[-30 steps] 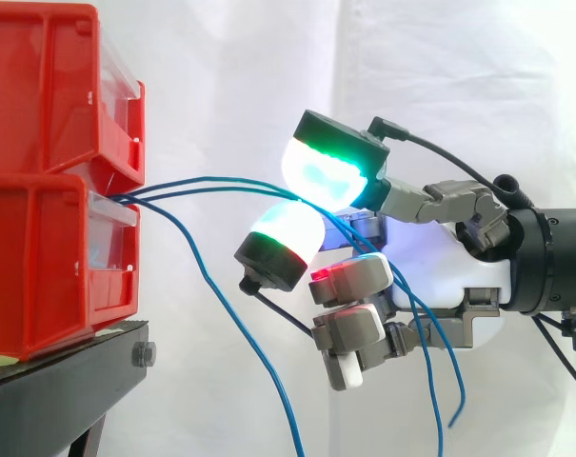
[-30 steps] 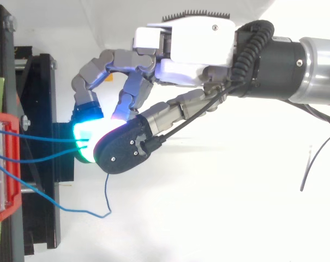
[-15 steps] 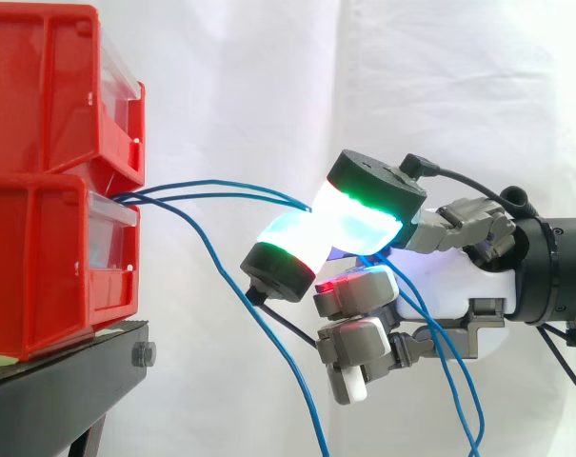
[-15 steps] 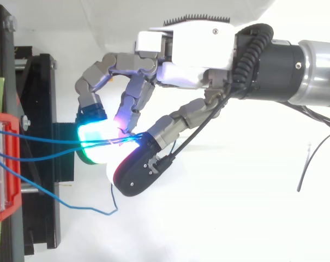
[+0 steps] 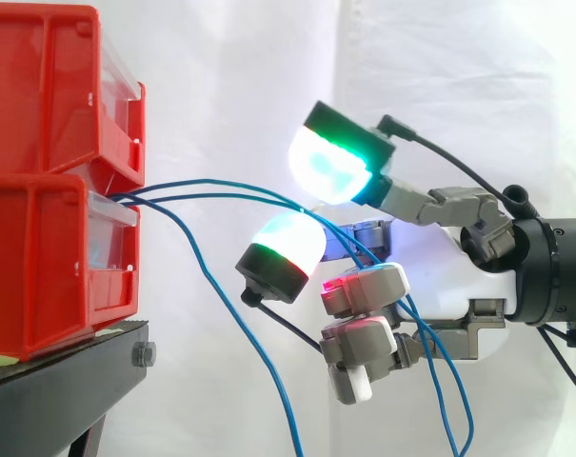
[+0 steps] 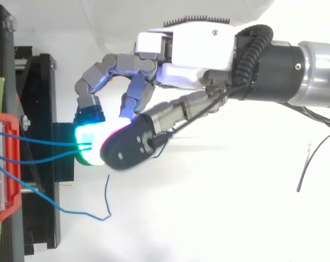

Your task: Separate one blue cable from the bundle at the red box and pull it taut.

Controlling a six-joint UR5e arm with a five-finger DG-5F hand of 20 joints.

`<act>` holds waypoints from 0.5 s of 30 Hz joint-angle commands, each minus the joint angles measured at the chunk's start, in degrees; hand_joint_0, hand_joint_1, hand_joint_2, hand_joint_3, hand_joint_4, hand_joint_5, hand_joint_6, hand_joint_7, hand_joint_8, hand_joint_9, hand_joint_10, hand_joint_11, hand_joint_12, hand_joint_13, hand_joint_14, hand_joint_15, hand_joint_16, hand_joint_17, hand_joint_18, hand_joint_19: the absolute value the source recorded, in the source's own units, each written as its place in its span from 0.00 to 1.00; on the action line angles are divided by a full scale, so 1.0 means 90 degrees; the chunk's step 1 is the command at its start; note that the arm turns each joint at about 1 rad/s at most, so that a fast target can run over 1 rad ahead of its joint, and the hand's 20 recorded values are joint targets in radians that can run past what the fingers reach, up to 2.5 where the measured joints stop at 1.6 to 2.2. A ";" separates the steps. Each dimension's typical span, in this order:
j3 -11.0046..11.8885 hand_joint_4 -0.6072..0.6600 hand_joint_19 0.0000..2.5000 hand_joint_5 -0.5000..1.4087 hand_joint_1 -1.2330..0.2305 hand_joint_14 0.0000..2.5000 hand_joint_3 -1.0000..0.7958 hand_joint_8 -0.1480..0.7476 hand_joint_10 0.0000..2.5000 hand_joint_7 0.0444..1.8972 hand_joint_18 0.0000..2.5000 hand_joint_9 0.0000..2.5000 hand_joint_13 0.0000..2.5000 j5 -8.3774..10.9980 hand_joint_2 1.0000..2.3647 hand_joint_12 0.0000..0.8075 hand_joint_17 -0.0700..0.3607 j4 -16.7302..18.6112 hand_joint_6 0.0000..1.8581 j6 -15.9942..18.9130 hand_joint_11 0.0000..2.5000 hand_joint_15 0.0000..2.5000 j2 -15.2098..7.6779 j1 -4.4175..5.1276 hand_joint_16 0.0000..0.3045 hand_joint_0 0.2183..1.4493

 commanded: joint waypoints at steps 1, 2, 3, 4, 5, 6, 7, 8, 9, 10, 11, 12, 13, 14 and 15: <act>-0.0003 0.48 0.38 0.19 0.53 0.01 0.28 0.45 0.01 0.56 0.32 0.52 0.47 0.0002 0.00 0.42 0.44 0.0001 0.44 -0.0004 0.54 0.46 0.0000 0.0001 0.17 0.34; -0.0003 0.49 0.38 0.19 0.52 0.01 0.29 0.45 0.01 0.55 0.32 0.51 0.46 0.0002 0.00 0.43 0.44 0.0001 0.44 -0.0004 0.54 0.46 0.0000 0.0011 0.17 0.34; -0.0003 0.49 0.38 0.19 0.51 0.01 0.30 0.46 0.01 0.55 0.32 0.51 0.46 0.0002 0.00 0.43 0.44 0.0001 0.44 -0.0014 0.54 0.46 0.0000 0.0001 0.17 0.34; 0.0007 0.49 0.38 0.19 0.47 0.01 0.35 0.46 0.01 0.54 0.32 0.50 0.46 0.0002 0.01 0.43 0.44 0.0001 0.43 -0.0004 0.54 0.47 0.0000 0.0011 0.17 0.33; 0.0007 0.48 0.38 0.19 0.43 0.01 0.38 0.46 0.01 0.54 0.32 0.50 0.46 0.0002 0.01 0.43 0.44 0.0001 0.42 -0.0004 0.53 0.46 0.0000 0.0001 0.18 0.32; -0.0003 0.49 0.38 0.19 0.41 0.01 0.40 0.47 0.01 0.55 0.32 0.50 0.46 0.0002 0.01 0.45 0.46 0.0001 0.42 -0.0004 0.53 0.46 0.0000 0.0011 0.19 0.31; 0.0007 0.49 0.37 0.19 0.37 0.01 0.42 0.49 0.01 0.54 0.33 0.50 0.46 0.0002 0.01 0.47 0.47 0.0001 0.43 -0.0004 0.53 0.46 0.0000 0.0011 0.20 0.31; -0.0003 0.50 0.37 0.18 0.36 0.01 0.44 0.50 0.01 0.53 0.33 0.50 0.46 0.0002 0.01 0.47 0.48 0.0001 0.43 -0.0014 0.53 0.46 0.0000 0.0011 0.20 0.31; -0.0003 0.50 0.37 0.17 0.34 0.01 0.44 0.49 0.01 0.52 0.32 0.49 0.46 0.0002 0.01 0.47 0.48 0.0011 0.44 -0.0014 0.53 0.46 0.0000 0.0001 0.20 0.31; 0.0007 0.51 0.37 0.17 0.32 0.01 0.45 0.48 0.01 0.54 0.32 0.48 0.45 0.0002 0.01 0.46 0.47 0.0030 0.45 -0.0014 0.52 0.46 0.0000 0.0011 0.20 0.32; 0.0007 0.48 0.37 0.16 0.30 0.01 0.42 0.45 0.01 0.53 0.31 0.47 0.44 0.0002 0.01 0.43 0.45 0.0030 0.46 -0.0014 0.52 0.46 0.0000 0.0011 0.18 0.36; 0.0007 0.47 0.37 0.16 0.30 0.01 0.41 0.45 0.01 0.52 0.30 0.46 0.44 0.0002 0.01 0.42 0.45 0.0050 0.46 -0.0014 0.52 0.46 0.0000 0.0011 0.18 0.37; -0.0003 0.47 0.37 0.15 0.30 0.01 0.37 0.45 0.01 0.50 0.30 0.46 0.44 0.0002 0.01 0.43 0.45 0.0069 0.46 -0.0014 0.52 0.46 0.0000 0.0011 0.18 0.40; -0.0003 0.47 0.37 0.15 0.30 0.01 0.35 0.45 0.01 0.49 0.30 0.45 0.44 0.0002 0.01 0.43 0.45 0.0079 0.46 -0.0014 0.52 0.46 0.0000 0.0011 0.18 0.41; -0.0003 0.47 0.37 0.15 0.30 0.01 0.32 0.44 0.01 0.48 0.30 0.44 0.44 0.0002 0.00 0.43 0.45 0.0079 0.46 -0.0014 0.52 0.45 0.0000 0.0011 0.18 0.42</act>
